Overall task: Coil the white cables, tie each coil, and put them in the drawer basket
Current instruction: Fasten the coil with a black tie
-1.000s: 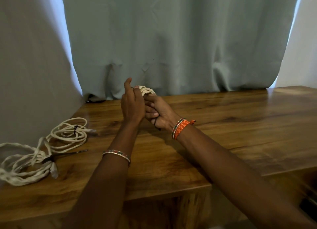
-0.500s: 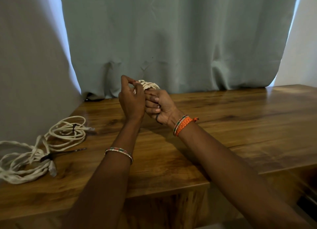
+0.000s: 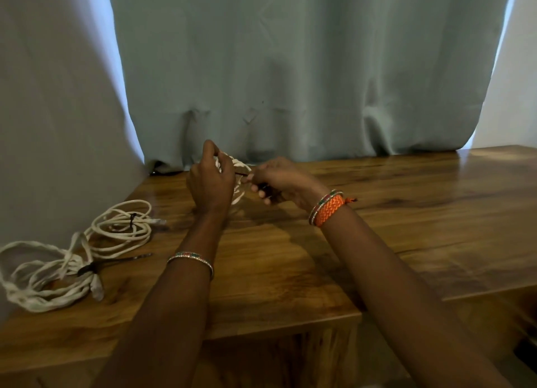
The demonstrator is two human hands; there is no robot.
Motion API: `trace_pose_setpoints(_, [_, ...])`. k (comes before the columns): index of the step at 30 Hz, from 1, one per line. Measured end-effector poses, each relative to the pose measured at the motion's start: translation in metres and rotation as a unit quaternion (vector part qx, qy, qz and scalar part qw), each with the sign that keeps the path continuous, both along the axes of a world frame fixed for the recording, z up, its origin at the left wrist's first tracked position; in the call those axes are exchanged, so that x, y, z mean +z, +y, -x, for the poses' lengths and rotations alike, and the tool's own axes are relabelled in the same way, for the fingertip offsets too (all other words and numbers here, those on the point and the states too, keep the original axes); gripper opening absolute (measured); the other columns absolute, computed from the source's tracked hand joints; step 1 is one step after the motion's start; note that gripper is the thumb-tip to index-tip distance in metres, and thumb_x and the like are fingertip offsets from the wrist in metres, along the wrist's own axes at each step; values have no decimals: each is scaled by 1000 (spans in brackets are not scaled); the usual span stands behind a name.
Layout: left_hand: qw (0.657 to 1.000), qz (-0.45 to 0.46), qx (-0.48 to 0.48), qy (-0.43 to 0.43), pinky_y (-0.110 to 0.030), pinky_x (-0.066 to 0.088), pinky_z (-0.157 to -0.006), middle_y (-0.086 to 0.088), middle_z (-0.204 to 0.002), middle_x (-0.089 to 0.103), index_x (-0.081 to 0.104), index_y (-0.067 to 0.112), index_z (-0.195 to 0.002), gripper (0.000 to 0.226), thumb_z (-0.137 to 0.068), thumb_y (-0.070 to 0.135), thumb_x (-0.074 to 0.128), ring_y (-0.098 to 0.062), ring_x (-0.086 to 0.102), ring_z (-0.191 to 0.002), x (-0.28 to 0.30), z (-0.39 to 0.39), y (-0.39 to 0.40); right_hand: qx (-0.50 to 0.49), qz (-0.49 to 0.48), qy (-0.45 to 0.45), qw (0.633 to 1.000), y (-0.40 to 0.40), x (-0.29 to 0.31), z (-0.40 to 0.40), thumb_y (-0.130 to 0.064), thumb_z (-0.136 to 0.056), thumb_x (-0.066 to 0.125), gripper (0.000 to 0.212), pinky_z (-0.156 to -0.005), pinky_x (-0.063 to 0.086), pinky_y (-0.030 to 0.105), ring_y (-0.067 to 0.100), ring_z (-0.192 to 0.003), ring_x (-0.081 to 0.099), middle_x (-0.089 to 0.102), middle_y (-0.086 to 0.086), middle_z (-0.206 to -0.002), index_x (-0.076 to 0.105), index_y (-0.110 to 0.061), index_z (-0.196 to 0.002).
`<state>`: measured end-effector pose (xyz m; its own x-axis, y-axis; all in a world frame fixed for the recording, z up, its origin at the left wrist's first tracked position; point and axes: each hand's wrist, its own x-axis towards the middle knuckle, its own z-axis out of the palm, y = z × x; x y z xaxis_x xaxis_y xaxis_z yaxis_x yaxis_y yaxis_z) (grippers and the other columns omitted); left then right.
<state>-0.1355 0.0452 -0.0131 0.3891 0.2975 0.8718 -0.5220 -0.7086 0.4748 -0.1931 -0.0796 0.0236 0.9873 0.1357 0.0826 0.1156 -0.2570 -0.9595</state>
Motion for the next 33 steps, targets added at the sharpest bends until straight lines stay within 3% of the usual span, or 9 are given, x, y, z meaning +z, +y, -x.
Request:
trace_pose_setpoints(3, [998,-66,6,17,-35,31,-55,-22,-68,61,55,1,-87,15,-88,15,49,-42,58,-66,-5,-5,9,-12,-6,-69,998,-3,6,4,-2,-93,52,11,-42,47,19,6,-41,51,55,6,-61,61,-3,-86])
trace_pose_setpoints(6, [992,-117,1,36,-36,33,-56,-23,-71,61,56,3,-90,16,-90,17,50,-43,58,-68,-8,-5,9,23,-144,-70,987,-9,16,3,1,-91,55,11,-47,52,20,7,-45,55,56,8,-63,58,-3,-81])
trace_pose_setpoints(10, [989,-143,3,42,-36,33,-55,-24,-70,60,56,3,-90,17,-91,18,48,-42,58,-65,-11,-7,10,114,-362,-14,925,-37,24,0,-9,-87,58,15,-72,59,27,17,-73,67,65,13,-80,61,4,-93])
trace_pose_setpoints(13, [988,-145,16,50,-35,32,-53,-23,-68,60,56,2,-89,21,-89,20,45,-41,58,-63,-14,-10,16,96,-400,-31,911,-54,23,-2,2,-89,51,11,-67,58,22,15,-71,70,70,11,-76,61,5,-94])
trace_pose_setpoints(18, [988,-123,55,79,-35,29,-55,-26,-75,61,57,1,-95,20,-92,18,46,-43,59,-71,-13,-7,22,2,-373,-30,928,-73,18,-9,7,-89,52,10,-58,55,17,10,-63,69,69,9,-70,61,3,-90])
trace_pose_setpoints(24, [985,-99,89,108,-44,39,-61,-29,-84,62,55,1,-97,20,-94,18,44,-46,59,-80,-13,-5,29,-172,-233,-84,953,-79,1,-23,6,-87,58,12,-49,51,17,12,-52,57,57,11,-69,59,-2,-78])
trace_pose_setpoints(27, [988,-82,66,111,-40,32,-59,-27,-85,62,56,1,-96,19,-93,18,47,-45,58,-80,-12,-2,27,-202,-211,-85,953,-75,-1,-25,-1,-87,61,10,-47,47,17,10,-54,51,59,6,-68,61,-6,-78])
trace_pose_setpoints(31, [990,-96,-18,101,-35,33,-58,-22,-79,63,56,5,-89,14,-89,18,53,-40,59,-76,-10,-4,21,-242,25,-160,957,-63,-6,-28,-7,-82,66,8,-52,43,22,7,-60,54,63,-1,-67,69,0,-80])
trace_pose_setpoints(33, [987,-114,-56,99,-36,38,-57,-19,-74,63,56,6,-85,16,-88,22,53,-37,59,-71,-9,-3,15,-220,-5,-157,963,-53,-4,-26,-5,-83,64,6,-53,48,24,11,-59,56,63,3,-69,68,-1,-81])
